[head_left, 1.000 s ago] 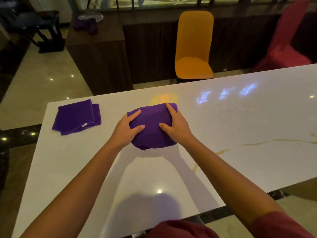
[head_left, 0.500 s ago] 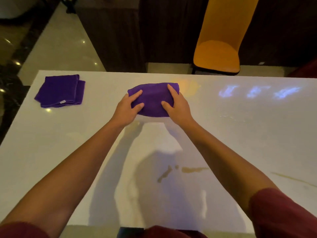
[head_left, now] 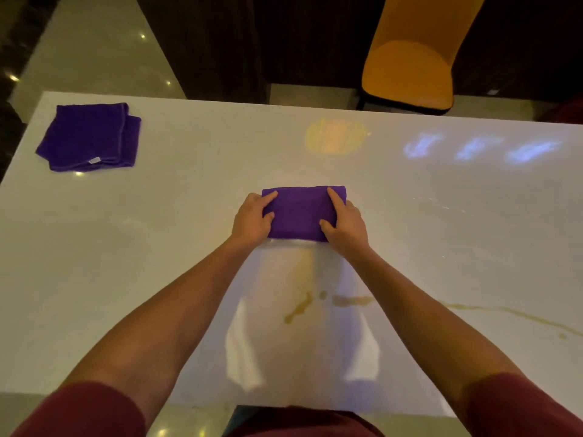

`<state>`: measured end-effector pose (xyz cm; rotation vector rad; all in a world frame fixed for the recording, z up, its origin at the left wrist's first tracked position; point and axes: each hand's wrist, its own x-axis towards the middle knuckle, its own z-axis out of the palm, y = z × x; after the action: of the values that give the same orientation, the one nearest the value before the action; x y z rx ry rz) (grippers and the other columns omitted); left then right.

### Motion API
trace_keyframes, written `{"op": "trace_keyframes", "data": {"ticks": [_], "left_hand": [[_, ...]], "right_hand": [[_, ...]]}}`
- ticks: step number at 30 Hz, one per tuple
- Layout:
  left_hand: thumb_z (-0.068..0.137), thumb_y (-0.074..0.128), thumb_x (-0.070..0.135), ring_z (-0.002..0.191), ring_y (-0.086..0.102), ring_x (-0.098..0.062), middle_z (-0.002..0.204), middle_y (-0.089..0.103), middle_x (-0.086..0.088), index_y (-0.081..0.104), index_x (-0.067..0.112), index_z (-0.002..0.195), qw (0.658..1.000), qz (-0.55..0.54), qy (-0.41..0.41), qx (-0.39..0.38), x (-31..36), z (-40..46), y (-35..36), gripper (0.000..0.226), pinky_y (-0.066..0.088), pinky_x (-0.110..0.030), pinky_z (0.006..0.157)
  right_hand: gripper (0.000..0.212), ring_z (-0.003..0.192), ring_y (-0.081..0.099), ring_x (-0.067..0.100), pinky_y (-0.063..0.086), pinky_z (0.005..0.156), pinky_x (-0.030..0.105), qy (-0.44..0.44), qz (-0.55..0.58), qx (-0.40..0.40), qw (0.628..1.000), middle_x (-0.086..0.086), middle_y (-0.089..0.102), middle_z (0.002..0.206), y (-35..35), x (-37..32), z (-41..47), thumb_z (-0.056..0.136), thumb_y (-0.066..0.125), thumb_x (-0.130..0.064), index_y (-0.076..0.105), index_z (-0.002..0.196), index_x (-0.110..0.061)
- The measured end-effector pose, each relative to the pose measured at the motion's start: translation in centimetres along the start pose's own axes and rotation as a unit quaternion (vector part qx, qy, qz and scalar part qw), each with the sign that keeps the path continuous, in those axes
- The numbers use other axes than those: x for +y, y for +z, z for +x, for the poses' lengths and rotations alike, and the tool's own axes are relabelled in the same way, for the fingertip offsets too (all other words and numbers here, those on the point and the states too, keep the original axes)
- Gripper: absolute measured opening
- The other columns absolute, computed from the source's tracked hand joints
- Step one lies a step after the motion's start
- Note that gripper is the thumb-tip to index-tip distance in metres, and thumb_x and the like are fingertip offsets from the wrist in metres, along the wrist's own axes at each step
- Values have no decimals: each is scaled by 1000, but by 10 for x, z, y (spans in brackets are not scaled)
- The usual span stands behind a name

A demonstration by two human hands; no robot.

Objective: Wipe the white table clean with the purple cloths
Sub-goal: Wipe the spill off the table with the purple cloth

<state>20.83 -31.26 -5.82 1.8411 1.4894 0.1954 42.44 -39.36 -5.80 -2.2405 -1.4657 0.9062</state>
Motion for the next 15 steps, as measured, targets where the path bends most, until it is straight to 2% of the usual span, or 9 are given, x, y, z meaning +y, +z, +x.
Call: {"op": "trace_keyframes", "data": {"ticks": [3, 6, 9, 12, 15], "left_hand": [[95, 66, 22, 126, 53, -32, 145, 47, -12, 51, 20, 149, 995, 63, -7, 73, -17, -4, -2, 57, 43, -38, 105], [98, 58, 31, 151, 30, -33, 162, 35, -11, 45, 17, 151, 977, 130, -22, 166, -38, -15, -3, 57, 28, -49, 121], [105, 40, 36, 158, 11, -34, 170, 19, -13, 28, 13, 160, 968, 187, -58, 158, -61, -25, 6, 61, 11, -53, 128], [107, 32, 39, 158, 12, -36, 170, 19, -14, 26, 12, 161, 958, 231, -68, 154, -72, -24, 16, 60, 11, -55, 127], [107, 32, 39, 157, 13, -36, 170, 20, -13, 29, 13, 160, 959, 230, -66, 151, -75, -20, 18, 59, 13, -57, 126]], "right_hand": [[82, 154, 27, 39, 31, 124, 52, 22, -65, 85, 994, 17, 26, 170, -8, -10, -1, 94, 65, -28, 25, 165, -22], [71, 161, 11, 38, 16, 129, 55, -30, -127, 148, 980, 14, 15, 175, -5, -29, -4, 99, 57, -35, 30, 164, -24], [63, 163, 5, 35, 10, 131, 58, -85, -175, 113, 974, 9, 12, 176, 22, -53, -5, 104, 49, -43, 33, 163, -29], [63, 163, 2, 36, 7, 130, 62, -67, -227, 87, 968, 8, 9, 177, 48, -61, 6, 106, 41, -53, 29, 164, -30], [70, 163, -2, 36, 5, 129, 64, -25, -224, 64, 972, 9, 4, 177, 65, -61, 27, 105, 32, -64, 25, 165, -28]]}}
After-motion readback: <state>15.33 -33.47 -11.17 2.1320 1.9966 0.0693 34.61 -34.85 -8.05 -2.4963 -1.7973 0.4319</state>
